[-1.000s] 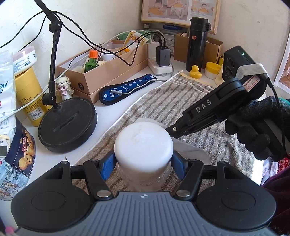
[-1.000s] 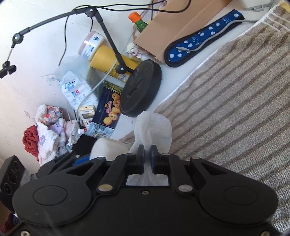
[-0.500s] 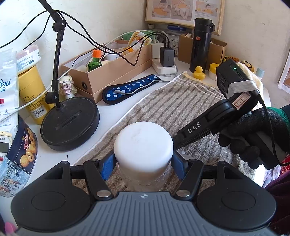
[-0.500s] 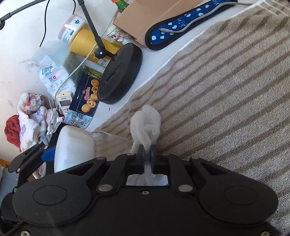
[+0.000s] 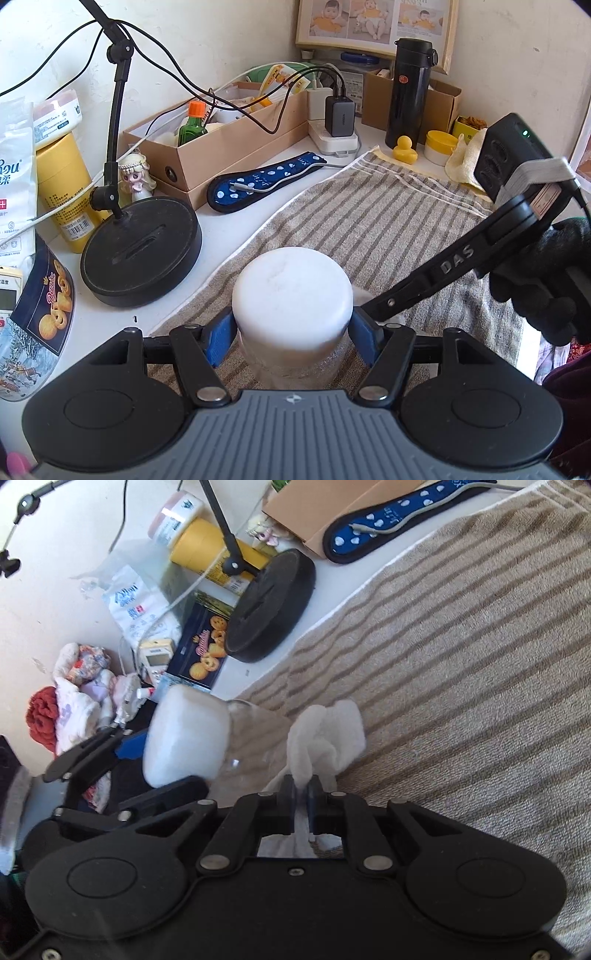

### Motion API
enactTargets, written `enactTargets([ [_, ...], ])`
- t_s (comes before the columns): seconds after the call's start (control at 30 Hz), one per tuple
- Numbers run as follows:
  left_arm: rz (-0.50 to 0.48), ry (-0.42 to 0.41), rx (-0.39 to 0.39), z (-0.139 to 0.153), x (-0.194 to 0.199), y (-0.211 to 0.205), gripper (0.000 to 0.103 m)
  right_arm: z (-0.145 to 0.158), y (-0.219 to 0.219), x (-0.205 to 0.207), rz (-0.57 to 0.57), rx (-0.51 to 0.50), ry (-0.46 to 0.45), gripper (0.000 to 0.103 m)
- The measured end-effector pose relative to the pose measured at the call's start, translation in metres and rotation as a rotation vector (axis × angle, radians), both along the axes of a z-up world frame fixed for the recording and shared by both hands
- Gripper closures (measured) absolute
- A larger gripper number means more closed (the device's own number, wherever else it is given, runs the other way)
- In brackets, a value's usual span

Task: Clean container
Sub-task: 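Wipe the jar's side again with the cloth in the right gripper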

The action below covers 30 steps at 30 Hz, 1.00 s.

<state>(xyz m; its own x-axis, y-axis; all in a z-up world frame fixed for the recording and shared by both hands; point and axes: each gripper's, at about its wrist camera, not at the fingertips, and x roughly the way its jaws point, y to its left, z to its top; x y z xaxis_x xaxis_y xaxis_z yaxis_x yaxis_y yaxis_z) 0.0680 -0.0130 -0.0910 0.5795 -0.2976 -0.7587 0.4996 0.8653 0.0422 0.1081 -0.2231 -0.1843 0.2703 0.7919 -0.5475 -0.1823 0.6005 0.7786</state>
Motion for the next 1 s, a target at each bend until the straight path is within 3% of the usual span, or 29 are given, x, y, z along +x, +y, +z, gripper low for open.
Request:
enactTargets([
  [0.23, -0.003, -0.001, -0.002, 0.0, 0.001, 0.001, 0.038, 0.017, -0.008, 0.001, -0.066, 0.113, -0.008, 0.096],
  [0.57, 0.004, -0.001, -0.014, 0.0, 0.001, 0.002, 0.038, 0.031, -0.009, 0.008, -0.11, 0.199, -0.023, 0.096],
  [0.83, 0.012, -0.001, -0.021, -0.001, 0.002, 0.003, 0.038, 0.011, -0.001, 0.016, -0.119, 0.13, 0.017, 0.096],
  [1.0, -0.031, 0.003, -0.017, -0.001, 0.004, 0.006, 0.038, 0.007, -0.001, 0.023, -0.121, 0.096, 0.018, 0.096],
])
